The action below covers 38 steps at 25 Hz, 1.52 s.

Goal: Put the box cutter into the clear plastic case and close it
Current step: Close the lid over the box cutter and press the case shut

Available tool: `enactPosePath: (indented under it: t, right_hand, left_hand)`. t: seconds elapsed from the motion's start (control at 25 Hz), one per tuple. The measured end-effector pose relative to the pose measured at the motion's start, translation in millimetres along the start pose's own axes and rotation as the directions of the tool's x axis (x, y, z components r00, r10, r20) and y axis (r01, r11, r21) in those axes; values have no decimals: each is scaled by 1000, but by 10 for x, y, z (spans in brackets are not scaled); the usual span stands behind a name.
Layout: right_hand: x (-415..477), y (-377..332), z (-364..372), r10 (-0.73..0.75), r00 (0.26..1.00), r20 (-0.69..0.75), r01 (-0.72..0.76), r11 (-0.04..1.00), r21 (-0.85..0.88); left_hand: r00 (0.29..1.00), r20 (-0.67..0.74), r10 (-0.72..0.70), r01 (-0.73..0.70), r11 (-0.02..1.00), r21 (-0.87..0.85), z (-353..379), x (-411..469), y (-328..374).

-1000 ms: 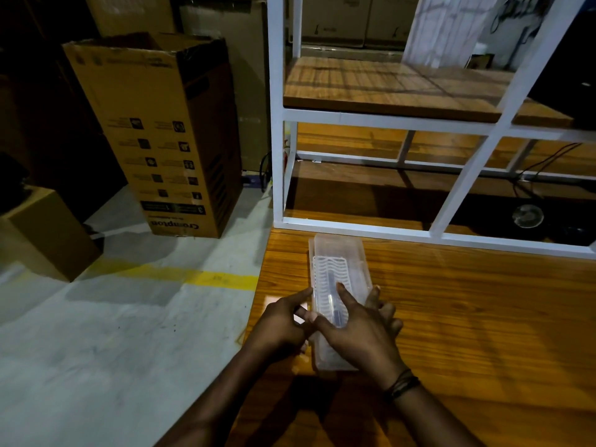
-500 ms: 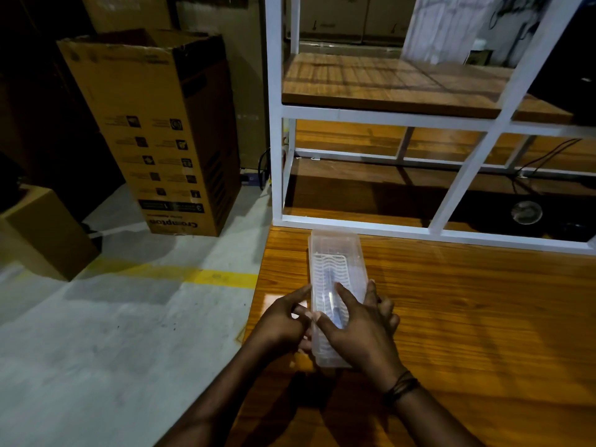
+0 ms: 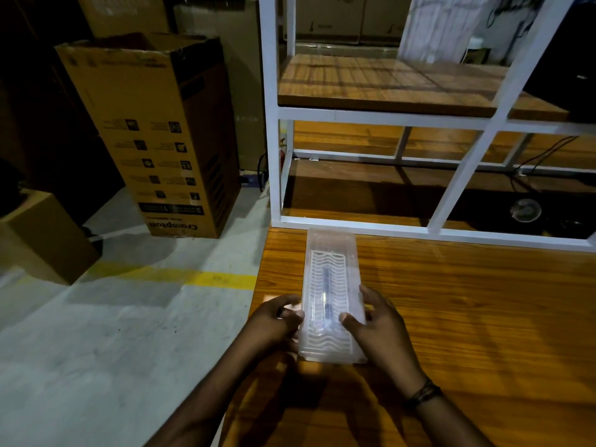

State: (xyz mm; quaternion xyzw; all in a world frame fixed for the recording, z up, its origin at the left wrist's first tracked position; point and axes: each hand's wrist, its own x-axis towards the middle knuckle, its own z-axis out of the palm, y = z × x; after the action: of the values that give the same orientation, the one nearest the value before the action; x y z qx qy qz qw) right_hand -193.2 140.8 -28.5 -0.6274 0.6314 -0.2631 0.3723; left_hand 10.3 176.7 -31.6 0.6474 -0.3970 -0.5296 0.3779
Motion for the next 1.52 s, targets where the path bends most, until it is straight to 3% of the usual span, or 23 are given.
enactPosePath:
  t: [0.24, 0.36, 0.44, 0.64, 1.24, 1.52]
  right_hand:
    - [-76, 163, -170, 162, 982, 101, -177, 971, 160]
    - [-153, 216, -188, 277, 932, 235, -354, 838, 415]
    - [-240, 201, -220, 297, 908, 295, -406, 798, 446]
    - [-362, 218, -207, 288, 903, 319, -418, 760, 498]
    - [-196, 319, -155, 243, 947, 212, -320, 794, 517]
    - [276, 153, -140, 252, 947, 199, -322, 742, 588]
  left_hand:
    - [997, 76, -23, 27, 998, -62, -68, -218, -142]
    - [998, 62, -5, 11, 994, -108, -44, -252, -201]
    - [999, 48, 1, 5, 993, -120, -26, -262, -225]
    - [999, 33, -4, 8, 992, -124, -17, -266, -278]
    - [999, 12, -49, 50, 994, -98, -27, -164, -204]
    - [987, -101, -122, 92, 961, -262, 89, 211, 232]
